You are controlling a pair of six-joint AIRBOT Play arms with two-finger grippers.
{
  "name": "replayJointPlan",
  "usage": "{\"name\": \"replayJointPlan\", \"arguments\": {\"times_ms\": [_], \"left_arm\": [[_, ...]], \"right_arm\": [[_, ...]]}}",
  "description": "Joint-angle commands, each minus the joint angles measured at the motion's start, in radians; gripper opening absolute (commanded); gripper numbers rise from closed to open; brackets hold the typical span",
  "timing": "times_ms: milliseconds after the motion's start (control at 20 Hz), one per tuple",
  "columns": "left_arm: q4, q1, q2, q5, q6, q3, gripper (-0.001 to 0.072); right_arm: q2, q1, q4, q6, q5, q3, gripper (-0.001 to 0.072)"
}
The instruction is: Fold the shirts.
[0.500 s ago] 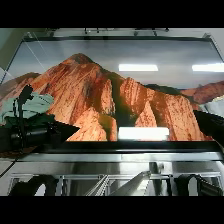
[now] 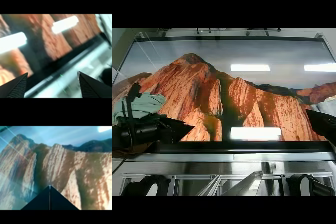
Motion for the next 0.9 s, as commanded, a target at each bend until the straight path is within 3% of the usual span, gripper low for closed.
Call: {"name": "replayJointPlan", "arguments": {"times_ms": [0, 150, 350, 500, 700, 850], "left_arm": [[0.215, 0.190, -0.080, -0.077, -0.017, 0.113, 0.0707], [0.438, 0.446, -0.314, -0.040, -0.032, 0.341, 0.0708], [0.433, 0.676, -0.714, 0.080, -0.070, 0.564, 0.0717], [0.435, 0.686, -0.927, 0.137, -0.070, 0.675, 0.0717], [0.447, 0.598, -1.093, 0.108, -0.070, 0.821, 0.0717], [0.573, 0.517, -1.187, 0.143, -0.134, 0.900, 0.0720]], "right_arm": [[0.001, 0.001, 0.003, 0.000, -0.139, 0.000, 0.0018], [0.001, 0.001, 0.003, 0.000, -0.150, 0.000, 0.0018], [0.001, 0.001, 0.071, 0.001, -0.213, 0.000, 0.0018], [0.001, 0.001, 0.090, 0.000, -0.210, 0.000, 0.0018], [0.001, 0.001, 0.090, 0.000, -0.206, -0.001, 0.0018], [0.001, 0.001, 0.090, 0.000, -0.207, -0.001, 0.0018]]}}
